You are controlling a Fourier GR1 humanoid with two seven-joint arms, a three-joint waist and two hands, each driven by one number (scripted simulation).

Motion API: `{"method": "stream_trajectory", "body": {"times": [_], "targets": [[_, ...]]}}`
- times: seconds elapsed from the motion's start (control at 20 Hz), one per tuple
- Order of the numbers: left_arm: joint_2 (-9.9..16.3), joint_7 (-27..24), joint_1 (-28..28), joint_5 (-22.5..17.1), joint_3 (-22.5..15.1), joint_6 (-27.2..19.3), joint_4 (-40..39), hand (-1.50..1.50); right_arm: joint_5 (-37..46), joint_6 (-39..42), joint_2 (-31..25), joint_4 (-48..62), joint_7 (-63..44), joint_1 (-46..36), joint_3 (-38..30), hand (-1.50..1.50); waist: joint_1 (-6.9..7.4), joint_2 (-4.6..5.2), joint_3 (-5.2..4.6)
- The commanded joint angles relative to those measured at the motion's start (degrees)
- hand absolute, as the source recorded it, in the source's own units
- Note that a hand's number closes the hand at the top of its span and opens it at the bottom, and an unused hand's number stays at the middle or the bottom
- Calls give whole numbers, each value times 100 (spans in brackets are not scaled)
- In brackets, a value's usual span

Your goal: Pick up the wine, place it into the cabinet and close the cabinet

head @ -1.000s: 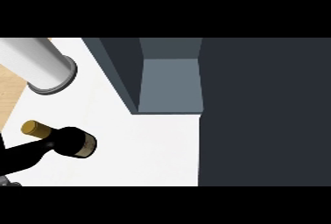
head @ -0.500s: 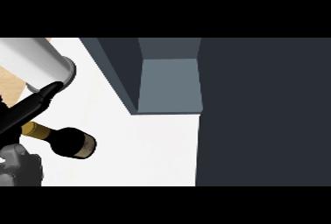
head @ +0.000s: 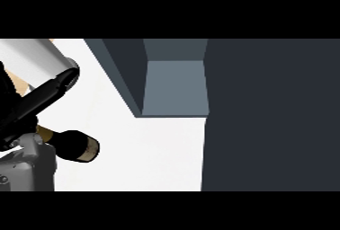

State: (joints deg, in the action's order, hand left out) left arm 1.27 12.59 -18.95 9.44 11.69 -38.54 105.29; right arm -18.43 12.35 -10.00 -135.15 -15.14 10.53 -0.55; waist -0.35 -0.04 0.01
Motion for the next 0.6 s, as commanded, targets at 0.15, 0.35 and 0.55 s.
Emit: {"method": "stream_trajectory", "body": {"times": [0.15,0.35,0.55], "targets": [[112,729,-26,481,-455,-402,322,-150,11,-23,60,-211,-464,-227,-61,-150,23,-3,1],[77,695,-6,549,-563,-494,263,-150,231,-147,219,200,-456,-688,-17,-150,37,1,0],[46,776,502,608,-607,-472,643,-150,396,71,399,-223,-334,-152,224,-150,29,-3,0]]}}
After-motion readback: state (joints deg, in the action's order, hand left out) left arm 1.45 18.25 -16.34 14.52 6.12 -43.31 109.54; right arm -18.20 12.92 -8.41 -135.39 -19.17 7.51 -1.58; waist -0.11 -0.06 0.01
